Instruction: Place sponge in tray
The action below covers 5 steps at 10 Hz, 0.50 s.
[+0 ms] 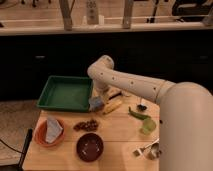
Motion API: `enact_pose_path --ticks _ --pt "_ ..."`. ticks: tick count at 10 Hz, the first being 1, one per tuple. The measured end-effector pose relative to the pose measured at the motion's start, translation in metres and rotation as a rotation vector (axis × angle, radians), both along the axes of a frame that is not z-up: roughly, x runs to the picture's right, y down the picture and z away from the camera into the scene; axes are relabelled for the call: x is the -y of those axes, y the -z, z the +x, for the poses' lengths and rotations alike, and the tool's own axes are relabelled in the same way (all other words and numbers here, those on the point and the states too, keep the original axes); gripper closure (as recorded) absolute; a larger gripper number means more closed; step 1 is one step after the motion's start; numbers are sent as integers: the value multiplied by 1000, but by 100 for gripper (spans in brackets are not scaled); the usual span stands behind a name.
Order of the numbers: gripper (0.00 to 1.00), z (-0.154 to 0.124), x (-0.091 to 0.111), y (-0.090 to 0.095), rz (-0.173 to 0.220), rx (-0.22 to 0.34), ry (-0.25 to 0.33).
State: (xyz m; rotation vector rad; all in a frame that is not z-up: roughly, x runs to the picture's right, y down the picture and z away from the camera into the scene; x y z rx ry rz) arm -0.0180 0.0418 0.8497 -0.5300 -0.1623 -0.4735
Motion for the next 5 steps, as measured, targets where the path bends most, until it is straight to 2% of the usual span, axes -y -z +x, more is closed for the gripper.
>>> enact_pose_path --ticks 5 --pt "99 -41 24 -17 -6 74 74"
